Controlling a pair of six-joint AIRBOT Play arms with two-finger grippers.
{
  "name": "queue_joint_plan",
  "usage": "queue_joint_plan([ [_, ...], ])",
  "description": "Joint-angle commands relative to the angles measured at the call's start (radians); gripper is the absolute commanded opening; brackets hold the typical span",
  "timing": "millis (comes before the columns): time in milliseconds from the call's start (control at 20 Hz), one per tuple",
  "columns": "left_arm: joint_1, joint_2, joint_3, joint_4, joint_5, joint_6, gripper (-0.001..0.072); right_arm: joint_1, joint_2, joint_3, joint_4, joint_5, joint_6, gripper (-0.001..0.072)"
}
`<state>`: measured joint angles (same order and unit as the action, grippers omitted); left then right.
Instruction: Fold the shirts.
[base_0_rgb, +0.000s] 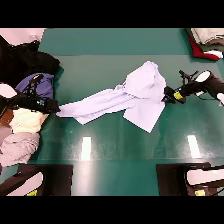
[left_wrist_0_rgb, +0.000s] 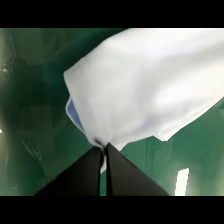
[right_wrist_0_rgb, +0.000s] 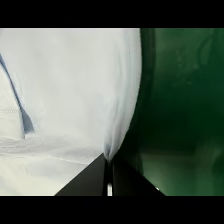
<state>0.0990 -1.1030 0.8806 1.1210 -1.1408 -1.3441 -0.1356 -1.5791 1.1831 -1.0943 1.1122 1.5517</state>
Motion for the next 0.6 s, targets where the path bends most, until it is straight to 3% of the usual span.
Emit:
queue_joint_plan([
  [0, 0.000, 0.001, 0.011, 0.002, -0.009, -0.001, 0.0024, 0.016, 0.034, 0.002, 0.019, -0.013, -0.019, 0.0019],
  [300, 0.000, 0.177, 0.263, 0.006, -0.032, -0.003, 0.0023, -0.021, 0.374, 0.015, 0.020, 0.075, -0.036, 0.0018],
  [550, 0.000, 0.335, 0.608, 0.003, -0.078, -0.003, 0.0024, -0.028, 0.685, 0.227, 0.021, 0.091, -0.035, 0.0019],
])
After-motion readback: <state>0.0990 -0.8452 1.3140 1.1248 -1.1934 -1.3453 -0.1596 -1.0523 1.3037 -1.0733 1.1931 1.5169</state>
